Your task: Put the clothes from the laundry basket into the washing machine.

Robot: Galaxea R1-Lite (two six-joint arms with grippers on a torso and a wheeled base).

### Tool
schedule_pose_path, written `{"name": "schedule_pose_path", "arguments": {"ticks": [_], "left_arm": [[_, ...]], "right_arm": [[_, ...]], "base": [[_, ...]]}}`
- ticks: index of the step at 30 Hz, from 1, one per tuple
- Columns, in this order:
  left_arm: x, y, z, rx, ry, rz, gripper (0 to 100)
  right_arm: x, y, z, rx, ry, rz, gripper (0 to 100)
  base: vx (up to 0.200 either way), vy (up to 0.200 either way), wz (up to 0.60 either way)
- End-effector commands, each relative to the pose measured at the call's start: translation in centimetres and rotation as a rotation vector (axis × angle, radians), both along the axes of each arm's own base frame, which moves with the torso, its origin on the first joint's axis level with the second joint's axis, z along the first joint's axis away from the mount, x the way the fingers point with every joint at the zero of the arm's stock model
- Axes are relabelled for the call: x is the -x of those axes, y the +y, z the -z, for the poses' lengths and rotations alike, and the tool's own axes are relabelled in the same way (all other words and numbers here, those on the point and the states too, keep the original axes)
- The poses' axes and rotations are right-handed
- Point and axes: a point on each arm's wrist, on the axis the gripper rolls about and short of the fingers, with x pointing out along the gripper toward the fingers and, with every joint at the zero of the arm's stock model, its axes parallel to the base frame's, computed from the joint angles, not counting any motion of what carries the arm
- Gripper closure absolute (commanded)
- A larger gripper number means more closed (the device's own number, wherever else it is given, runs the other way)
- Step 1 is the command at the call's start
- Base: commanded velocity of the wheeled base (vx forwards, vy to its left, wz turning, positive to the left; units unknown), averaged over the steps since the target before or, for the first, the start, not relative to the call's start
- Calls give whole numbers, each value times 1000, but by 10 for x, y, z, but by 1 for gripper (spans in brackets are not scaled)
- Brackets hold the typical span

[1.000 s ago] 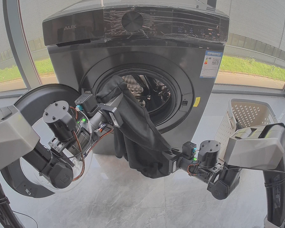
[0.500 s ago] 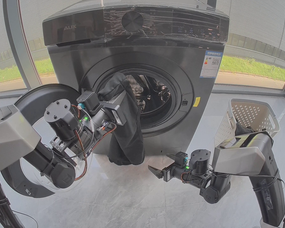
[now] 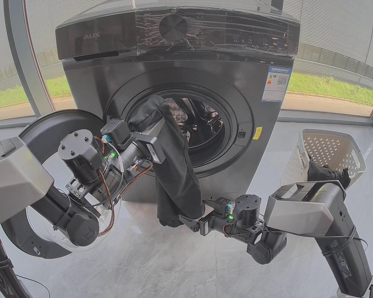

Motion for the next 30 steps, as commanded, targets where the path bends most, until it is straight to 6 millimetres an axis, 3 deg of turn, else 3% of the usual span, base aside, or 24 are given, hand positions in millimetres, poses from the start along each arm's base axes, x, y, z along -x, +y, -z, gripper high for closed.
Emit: {"name": "schedule_pose_path", "arguments": {"ticks": [1,6,7,17,23,30], "left_arm": [[1,0,0,1,2,3,100],[2,-1,0,0,4,7,100],[2,-1,0,0,4,4,100],[2,1,3,-5,13,1,100],[2,2,8,-16,30,-2,100],[4,1,5,-9,20,1,100]], "right_arm": [[-14,7,15,-2,-23,17,0],[-18,6,12,-16,-59,41,0],[-18,6,12,-18,-62,41,100],[-17,8,6,-38,-82,39,100],[-15,2,-19,-65,-100,45,100],[-3,-4,-2,-16,-42,41,100]], "base": [[0,0,0],[0,0,0],[0,0,0],[0,0,0],[0,0,0],[0,0,0]]}}
